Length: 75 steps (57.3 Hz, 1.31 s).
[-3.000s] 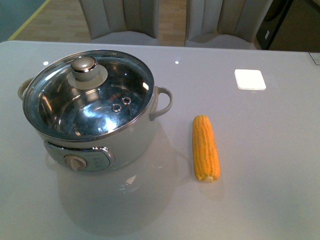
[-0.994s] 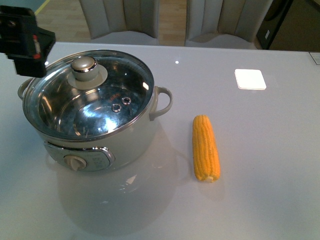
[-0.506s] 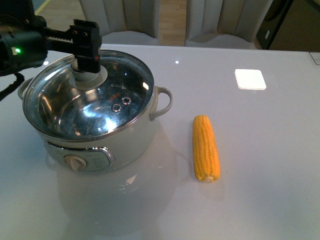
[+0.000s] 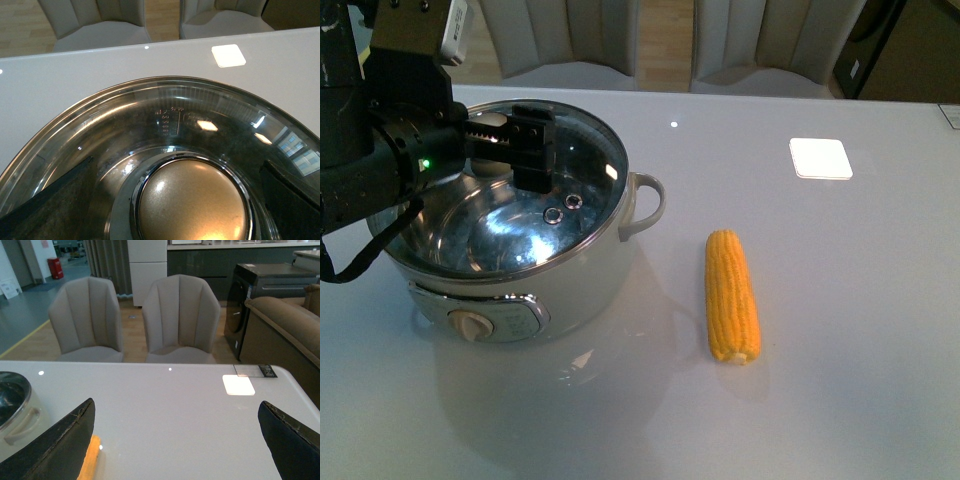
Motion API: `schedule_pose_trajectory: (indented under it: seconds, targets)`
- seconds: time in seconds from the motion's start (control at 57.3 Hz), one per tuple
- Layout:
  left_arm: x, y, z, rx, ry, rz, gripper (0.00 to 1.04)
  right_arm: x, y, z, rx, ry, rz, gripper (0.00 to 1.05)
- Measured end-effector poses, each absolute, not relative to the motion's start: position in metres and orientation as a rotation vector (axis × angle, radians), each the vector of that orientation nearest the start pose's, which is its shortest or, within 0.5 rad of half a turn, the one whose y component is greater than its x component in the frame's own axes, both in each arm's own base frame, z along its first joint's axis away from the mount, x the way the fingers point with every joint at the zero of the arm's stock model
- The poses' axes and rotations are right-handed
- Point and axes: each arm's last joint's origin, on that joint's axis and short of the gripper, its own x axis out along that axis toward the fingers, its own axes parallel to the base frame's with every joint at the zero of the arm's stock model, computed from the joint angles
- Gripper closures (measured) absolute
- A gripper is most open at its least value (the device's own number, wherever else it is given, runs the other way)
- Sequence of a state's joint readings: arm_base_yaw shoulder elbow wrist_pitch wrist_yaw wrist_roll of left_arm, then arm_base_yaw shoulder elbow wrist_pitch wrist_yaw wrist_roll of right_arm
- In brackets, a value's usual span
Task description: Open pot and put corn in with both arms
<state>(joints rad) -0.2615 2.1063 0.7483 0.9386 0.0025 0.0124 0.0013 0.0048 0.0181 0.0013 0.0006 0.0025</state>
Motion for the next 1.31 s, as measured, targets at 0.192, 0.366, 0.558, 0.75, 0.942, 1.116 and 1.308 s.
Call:
schedule_pose_trajectory:
  seconds: [0.192,0.366,0.558,0.75,0.942,1.116,1.308]
  targets:
    - [0.345,-0.092,0.064,0.051,0.412,-0.25,0.11,0.097,0.0,0.169,0.002,-0.015,0.001,0.09]
    - [0.345,-0.094,0.064,0.042,0.407,-0.249,0.37,0.097,0.0,0.169,0.002,-0.015,0.001,0.09]
    - [0.346,-0.096,0.065,0.044,0.4,-0.234,0.61,0.097,0.0,0.169,0.002,-0.015,0.001,0.09]
    - [0.347,-0.096,0.065,0.049,0.399,-0.227,0.61,0.097,0.0,0.169,0.002,-0.015,0.001,0.09]
    - [0.349,-0.096,0.067,0.052,0.402,-0.22,0.61,0.097,0.0,0.169,0.002,-0.015,0.001,0.09]
    - [0.351,-0.096,0.073,0.054,0.404,-0.216,0.62,0.097,0.0,0.169,0.002,-0.015,0.001,0.09]
    - [0.354,-0.093,0.088,0.055,0.39,-0.2,0.62,0.097,0.0,0.169,0.002,-0.015,0.001,0.09]
